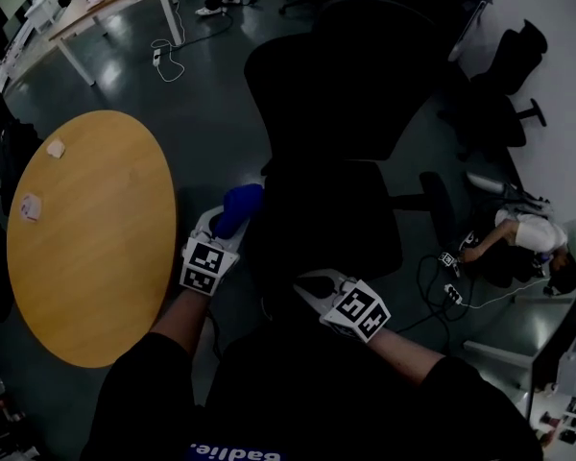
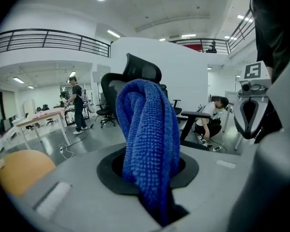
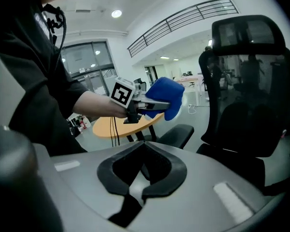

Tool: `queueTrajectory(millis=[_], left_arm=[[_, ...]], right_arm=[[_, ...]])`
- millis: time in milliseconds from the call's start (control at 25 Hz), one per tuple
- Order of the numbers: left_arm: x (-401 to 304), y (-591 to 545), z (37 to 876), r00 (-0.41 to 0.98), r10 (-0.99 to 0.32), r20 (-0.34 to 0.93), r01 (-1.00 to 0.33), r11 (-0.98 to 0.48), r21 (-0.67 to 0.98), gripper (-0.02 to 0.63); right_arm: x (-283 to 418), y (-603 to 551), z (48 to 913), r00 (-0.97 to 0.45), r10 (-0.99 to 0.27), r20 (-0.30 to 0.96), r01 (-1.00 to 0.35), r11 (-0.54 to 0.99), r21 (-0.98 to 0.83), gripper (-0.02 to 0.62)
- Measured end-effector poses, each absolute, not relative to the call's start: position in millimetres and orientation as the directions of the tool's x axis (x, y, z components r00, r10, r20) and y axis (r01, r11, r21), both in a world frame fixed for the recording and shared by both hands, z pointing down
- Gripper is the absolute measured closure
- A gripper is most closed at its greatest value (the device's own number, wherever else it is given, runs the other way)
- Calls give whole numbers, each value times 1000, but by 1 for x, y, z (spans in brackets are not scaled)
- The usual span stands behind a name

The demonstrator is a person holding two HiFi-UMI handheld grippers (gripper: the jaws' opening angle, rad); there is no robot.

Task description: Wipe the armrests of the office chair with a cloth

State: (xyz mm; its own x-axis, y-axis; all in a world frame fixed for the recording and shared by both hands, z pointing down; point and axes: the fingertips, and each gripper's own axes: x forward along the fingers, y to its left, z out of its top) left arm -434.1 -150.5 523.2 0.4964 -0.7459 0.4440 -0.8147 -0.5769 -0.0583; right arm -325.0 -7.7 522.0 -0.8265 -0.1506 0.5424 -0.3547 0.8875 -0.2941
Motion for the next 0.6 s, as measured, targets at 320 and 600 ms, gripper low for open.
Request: queueTrajectory(millis=[320, 600], left_arm=[[-455, -180, 596, 439, -653, 617, -777, -621, -104, 497], [-438, -186, 625, 454, -590, 668, -731, -675, -99, 497]], right_arm=[[-338, 21, 593, -750, 72, 658, -269, 875, -403, 592], [-338, 39, 628, -692, 191, 696, -243, 846, -474, 592]])
